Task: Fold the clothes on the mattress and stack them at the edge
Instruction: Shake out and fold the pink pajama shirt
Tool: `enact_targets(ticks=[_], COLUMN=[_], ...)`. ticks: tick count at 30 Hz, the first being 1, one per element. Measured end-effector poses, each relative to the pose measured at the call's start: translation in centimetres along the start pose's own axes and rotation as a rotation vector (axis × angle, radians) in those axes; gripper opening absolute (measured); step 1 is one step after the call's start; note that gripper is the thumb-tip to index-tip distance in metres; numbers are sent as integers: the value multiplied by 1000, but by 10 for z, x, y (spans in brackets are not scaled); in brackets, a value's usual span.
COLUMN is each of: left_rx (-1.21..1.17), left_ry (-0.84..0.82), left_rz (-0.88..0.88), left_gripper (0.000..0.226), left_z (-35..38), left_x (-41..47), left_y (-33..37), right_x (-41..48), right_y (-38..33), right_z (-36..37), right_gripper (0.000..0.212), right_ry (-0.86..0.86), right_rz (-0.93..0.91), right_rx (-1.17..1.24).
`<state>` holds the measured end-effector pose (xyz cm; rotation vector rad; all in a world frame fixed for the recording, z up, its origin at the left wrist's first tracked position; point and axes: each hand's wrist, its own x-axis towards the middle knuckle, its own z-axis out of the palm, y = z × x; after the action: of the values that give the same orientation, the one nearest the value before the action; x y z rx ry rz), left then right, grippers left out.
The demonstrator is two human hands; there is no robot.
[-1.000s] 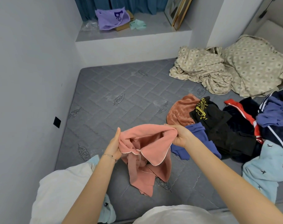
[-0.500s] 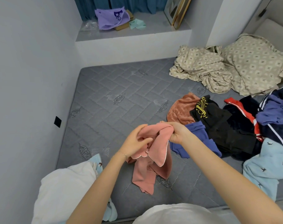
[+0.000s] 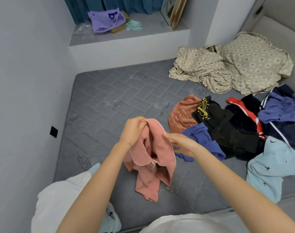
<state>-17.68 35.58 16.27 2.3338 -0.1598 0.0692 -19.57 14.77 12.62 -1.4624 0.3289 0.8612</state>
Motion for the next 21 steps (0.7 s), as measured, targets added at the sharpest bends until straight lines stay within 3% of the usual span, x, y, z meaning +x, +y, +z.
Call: enact_targets(ticks=[3, 7, 10, 12, 14, 17, 21], left_rx=[-32, -20, -32, -28, -35, -54, -109], left_ry=[28, 28, -3, -48, -81, -120, -229], left_rz=[-10, -12, -24, -33, -44, -42, -22], left_gripper=[18, 18, 18, 18, 20, 24, 23], left_z=[-9, -19, -21, -21, -22, -26, -39], left_x=[7, 14, 16, 16, 16, 16, 16], left_y=[4, 6, 9, 11, 13, 16, 18], right_x=[1, 2, 0, 0, -1, 3, 11], right_y=[17, 20, 17, 13, 7, -1, -4], right_z=[-3, -1, 5, 5, 8, 14, 14], right_gripper=[21, 28, 19, 25, 43, 66, 67], right_ry=[14, -48, 68, 151, 93, 11, -44], right_rz=[-72, -92, -171, -313, -423, -446, -545], right_rx=[-88, 312, -21, -170, -213, -362, -440])
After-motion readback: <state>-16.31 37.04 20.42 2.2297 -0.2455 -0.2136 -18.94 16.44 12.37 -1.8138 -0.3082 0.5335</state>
